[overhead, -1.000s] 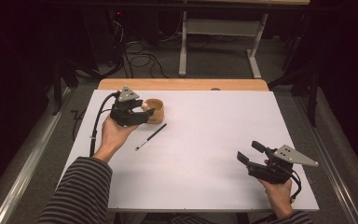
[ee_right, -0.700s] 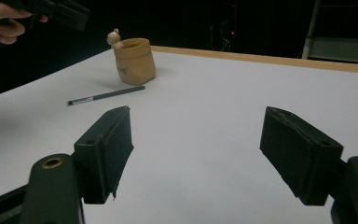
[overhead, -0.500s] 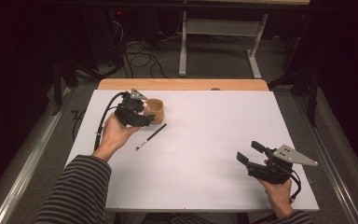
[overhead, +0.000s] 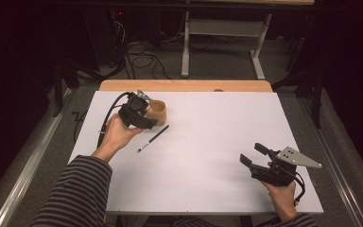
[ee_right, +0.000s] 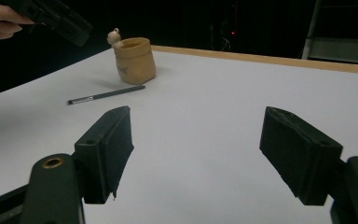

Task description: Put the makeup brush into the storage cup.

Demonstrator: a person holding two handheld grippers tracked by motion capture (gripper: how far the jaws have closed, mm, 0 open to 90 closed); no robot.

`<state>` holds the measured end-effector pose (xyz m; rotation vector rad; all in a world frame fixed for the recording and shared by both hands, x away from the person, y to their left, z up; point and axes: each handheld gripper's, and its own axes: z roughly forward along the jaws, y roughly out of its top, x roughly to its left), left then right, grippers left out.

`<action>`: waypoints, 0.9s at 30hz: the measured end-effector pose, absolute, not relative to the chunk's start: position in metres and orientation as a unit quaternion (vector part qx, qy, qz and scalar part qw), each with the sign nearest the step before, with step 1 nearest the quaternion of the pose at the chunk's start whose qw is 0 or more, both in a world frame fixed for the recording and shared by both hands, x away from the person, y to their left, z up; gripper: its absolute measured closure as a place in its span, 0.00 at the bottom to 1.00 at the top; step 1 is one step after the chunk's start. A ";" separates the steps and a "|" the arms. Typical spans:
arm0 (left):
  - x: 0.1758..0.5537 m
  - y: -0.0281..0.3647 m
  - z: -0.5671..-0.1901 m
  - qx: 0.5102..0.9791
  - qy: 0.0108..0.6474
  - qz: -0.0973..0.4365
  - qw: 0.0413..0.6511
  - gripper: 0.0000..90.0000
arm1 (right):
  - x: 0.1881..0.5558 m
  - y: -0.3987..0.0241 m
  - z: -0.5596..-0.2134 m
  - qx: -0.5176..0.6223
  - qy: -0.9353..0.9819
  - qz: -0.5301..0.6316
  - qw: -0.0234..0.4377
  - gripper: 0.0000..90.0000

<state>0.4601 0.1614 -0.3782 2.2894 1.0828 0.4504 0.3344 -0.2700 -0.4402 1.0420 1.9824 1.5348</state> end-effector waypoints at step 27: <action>0.480 0.151 -0.394 0.886 0.413 0.115 0.177 0.48 | 0.334 -0.270 -0.440 0.373 0.716 0.551 0.210 0.30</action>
